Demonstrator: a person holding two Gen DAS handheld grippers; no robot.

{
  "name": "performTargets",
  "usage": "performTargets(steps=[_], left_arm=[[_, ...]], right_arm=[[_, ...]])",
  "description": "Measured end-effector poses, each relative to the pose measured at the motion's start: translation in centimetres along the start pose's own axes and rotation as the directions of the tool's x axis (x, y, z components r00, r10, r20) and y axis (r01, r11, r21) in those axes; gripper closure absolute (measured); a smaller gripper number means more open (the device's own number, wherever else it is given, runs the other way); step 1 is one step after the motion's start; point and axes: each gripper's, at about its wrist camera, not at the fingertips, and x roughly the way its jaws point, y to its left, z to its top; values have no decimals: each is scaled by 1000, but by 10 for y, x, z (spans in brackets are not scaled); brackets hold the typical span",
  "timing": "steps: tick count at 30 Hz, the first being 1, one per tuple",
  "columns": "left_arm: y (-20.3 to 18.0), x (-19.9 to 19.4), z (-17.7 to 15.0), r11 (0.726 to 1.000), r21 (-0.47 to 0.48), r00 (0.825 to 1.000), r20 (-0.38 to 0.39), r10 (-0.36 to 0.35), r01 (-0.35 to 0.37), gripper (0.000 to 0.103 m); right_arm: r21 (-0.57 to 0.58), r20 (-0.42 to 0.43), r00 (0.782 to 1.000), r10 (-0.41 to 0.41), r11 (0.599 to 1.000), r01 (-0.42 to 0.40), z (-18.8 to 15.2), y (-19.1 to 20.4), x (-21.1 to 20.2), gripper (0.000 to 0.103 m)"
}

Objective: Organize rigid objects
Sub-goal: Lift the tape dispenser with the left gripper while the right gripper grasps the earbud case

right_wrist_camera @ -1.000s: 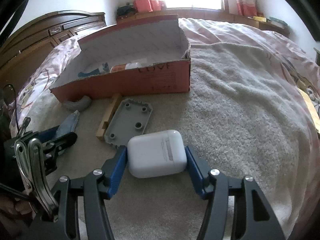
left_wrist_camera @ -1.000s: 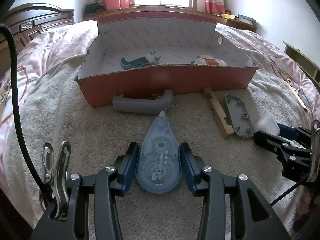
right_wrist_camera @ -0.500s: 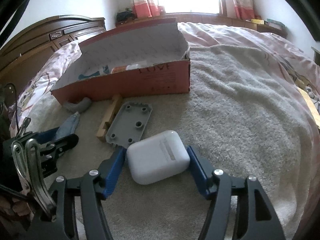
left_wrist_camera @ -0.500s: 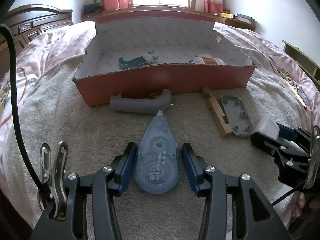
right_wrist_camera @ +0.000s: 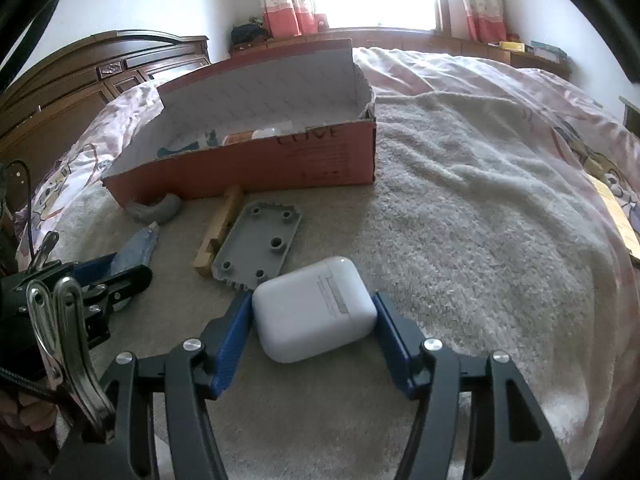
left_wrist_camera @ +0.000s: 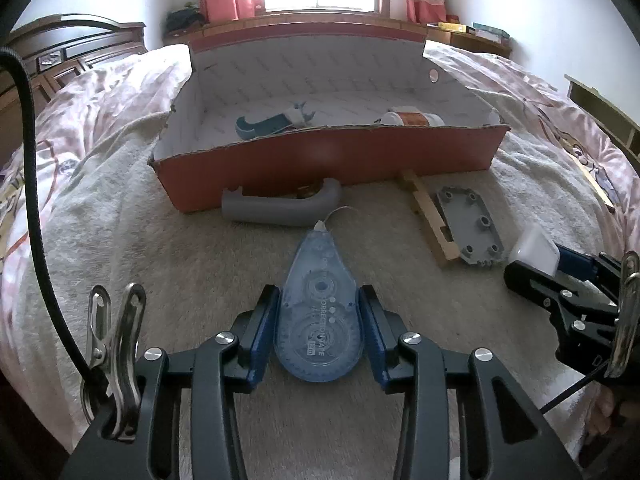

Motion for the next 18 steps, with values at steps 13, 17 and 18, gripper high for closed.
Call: performTargets(steps=[13, 17, 18], left_arm=[[-2, -22, 6, 999, 2, 998, 32, -47, 47, 62], [1, -26, 11, 998, -14, 997, 38, -65, 66, 62], [2, -27, 13, 997, -18, 997, 39, -69, 70, 62]], right_arm=[[44, -2, 999, 53, 998, -53, 0, -2, -10, 39], [48, 1, 997, 79, 996, -79, 2, 1, -12, 39], [47, 2, 996, 84, 995, -84, 3, 2, -13, 39]])
